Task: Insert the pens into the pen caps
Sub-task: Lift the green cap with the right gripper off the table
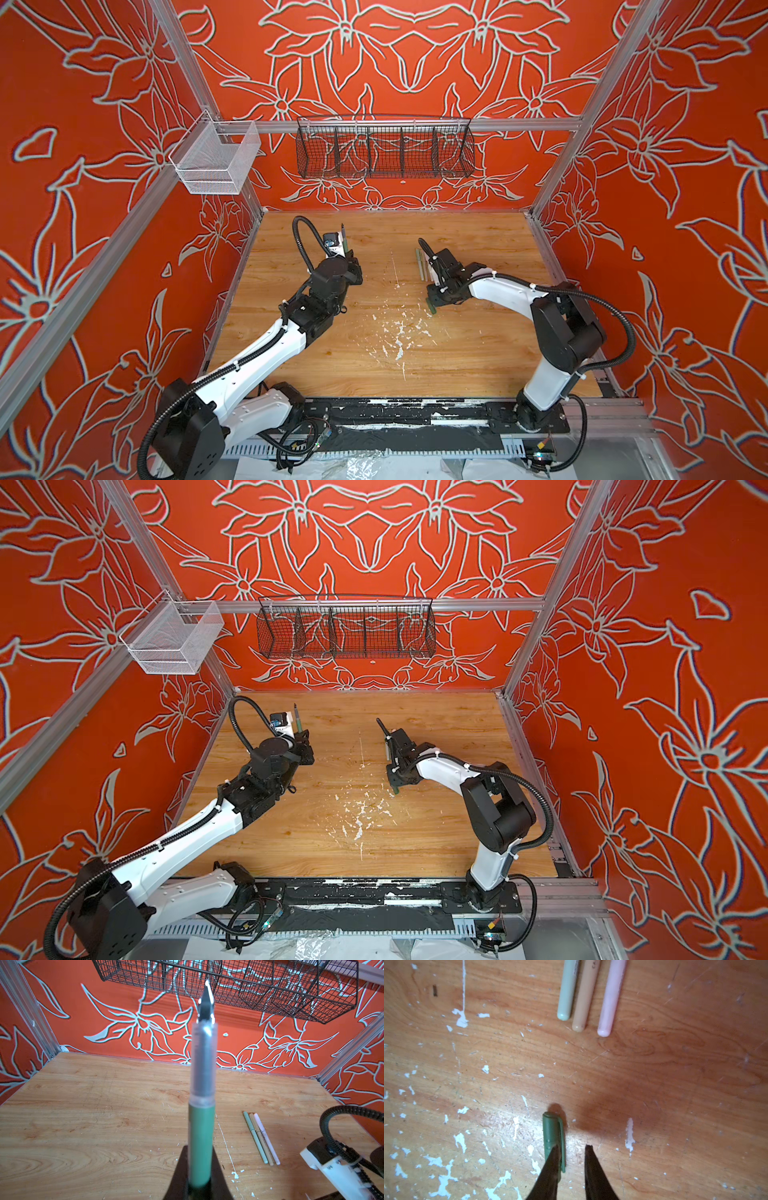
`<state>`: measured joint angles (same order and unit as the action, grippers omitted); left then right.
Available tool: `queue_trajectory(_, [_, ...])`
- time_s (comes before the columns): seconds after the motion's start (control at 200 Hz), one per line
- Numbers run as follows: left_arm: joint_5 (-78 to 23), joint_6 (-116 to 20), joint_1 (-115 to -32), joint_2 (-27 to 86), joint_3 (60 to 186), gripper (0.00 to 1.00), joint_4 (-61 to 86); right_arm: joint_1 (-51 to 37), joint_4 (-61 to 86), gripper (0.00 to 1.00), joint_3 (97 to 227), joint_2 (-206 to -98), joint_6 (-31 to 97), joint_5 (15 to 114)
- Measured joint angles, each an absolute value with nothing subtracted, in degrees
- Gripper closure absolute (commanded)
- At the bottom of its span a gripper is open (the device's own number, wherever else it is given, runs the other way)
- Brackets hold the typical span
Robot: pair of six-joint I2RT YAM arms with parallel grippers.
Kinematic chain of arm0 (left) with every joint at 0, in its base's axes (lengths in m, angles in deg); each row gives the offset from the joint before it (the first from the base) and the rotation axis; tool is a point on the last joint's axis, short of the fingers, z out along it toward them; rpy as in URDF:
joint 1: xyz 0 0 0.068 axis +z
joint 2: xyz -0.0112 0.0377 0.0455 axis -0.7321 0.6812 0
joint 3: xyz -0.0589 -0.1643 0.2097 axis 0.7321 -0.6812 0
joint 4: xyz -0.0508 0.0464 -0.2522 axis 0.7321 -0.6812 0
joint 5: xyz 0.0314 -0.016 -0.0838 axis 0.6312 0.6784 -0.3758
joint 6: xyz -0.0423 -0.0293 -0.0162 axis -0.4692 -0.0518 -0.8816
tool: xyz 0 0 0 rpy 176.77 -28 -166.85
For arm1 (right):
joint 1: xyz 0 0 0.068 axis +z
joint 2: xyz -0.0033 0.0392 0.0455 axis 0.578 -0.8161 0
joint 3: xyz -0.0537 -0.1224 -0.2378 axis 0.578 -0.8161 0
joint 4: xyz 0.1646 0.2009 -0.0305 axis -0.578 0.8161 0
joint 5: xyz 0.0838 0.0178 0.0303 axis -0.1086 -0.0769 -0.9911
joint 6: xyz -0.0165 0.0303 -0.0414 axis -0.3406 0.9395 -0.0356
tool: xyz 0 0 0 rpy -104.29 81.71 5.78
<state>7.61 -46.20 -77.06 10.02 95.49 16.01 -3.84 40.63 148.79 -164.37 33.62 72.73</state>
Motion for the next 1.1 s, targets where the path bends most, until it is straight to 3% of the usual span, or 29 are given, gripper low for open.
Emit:
queue_trajectory(0.596, [6.8, -46.2, -77.1, 10.2, 95.5, 1.00, 16.0, -3.8, 39.1, 0.78, 148.8, -168.2, 33.6, 70.5])
queue_trajectory(1.101, [6.8, -46.2, -77.1, 10.2, 95.5, 1.00, 16.0, -3.5, 38.3, 0.86, 148.8, -168.4, 34.1, 70.9])
